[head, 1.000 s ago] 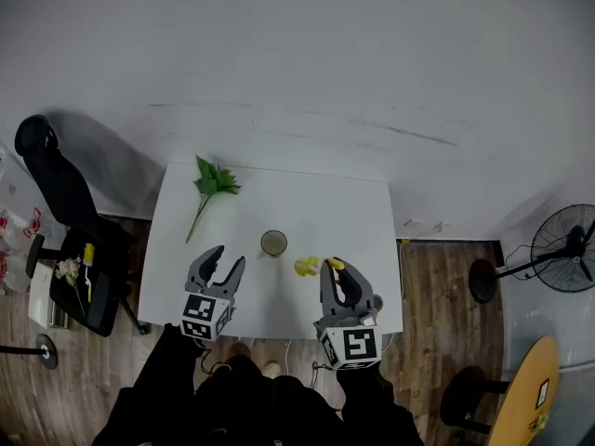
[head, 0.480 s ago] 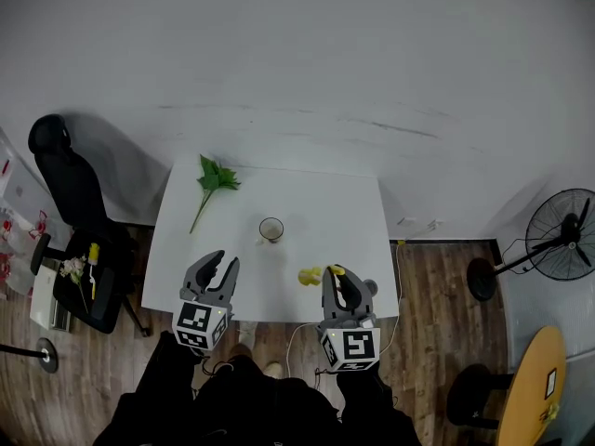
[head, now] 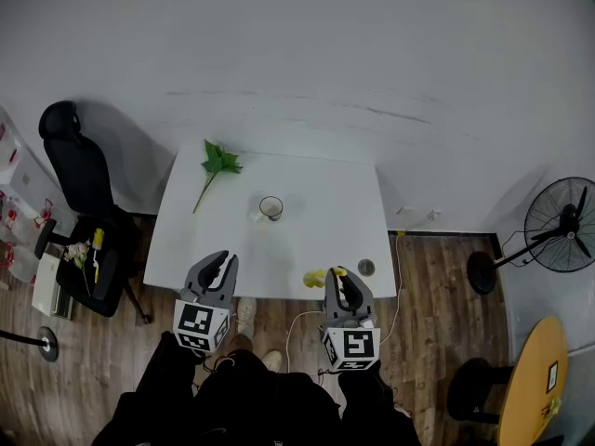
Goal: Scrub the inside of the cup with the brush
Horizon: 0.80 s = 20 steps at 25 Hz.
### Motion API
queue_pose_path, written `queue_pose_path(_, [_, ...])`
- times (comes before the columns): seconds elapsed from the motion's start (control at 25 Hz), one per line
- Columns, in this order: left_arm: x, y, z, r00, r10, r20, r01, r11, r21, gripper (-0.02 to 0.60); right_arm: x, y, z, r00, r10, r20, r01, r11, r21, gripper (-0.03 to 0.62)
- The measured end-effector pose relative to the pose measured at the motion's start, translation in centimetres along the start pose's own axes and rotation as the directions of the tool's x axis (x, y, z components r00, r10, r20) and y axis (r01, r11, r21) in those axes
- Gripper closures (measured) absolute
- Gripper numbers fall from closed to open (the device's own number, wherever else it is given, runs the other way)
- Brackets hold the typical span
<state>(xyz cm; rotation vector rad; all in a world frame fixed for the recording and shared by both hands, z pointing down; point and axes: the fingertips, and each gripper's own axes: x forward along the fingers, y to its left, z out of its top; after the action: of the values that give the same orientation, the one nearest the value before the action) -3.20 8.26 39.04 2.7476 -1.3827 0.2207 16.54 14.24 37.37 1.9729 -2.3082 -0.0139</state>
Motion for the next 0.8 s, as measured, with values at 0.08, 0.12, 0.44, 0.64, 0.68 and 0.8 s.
queue_pose_path(0.08, [-0.7, -0.5, -0.2, 1.0, 0.006, -0.003, -0.006, 1.0, 0.0, 0.516, -0.8, 0.1, -0.4, 1.0, 0.002, -0.007, -0.002, 1.0, 0.002, 0.526])
queue_pose_path(0.12, [-1.1, -0.8, -0.3, 1.0, 0.008, -0.005, -0.008, 1.0, 0.0, 0.522, -1.2, 0.1, -0.6, 1.0, 0.003, -0.011, -0.003, 1.0, 0.003, 0.526])
queue_pose_path(0.44, [-3.1, -2.6, -0.9, 1.0, 0.012, -0.015, -0.012, 1.0, 0.001, 0.543, -3.7, 0.3, -2.1, 0.999, 0.009, -0.032, -0.009, 1.0, 0.014, 0.526])
queue_pose_path(0.64, [-3.5, -2.9, -0.9, 1.0, 0.017, -0.017, -0.016, 1.0, 0.006, 0.543, -4.0, 0.3, -2.2, 1.0, 0.011, -0.029, -0.011, 1.0, 0.018, 0.526])
queue_pose_path(0.68, [-3.6, -2.8, -0.9, 1.0, 0.017, -0.015, -0.017, 1.0, 0.007, 0.543, -4.1, 0.4, -2.2, 1.0, 0.011, -0.026, -0.011, 1.0, 0.018, 0.526])
queue_pose_path(0.8, [-3.7, -2.9, -0.8, 1.0, 0.017, -0.012, -0.017, 1.0, 0.009, 0.543, -4.1, 0.5, -2.0, 1.0, 0.016, -0.022, -0.015, 1.0, 0.014, 0.528])
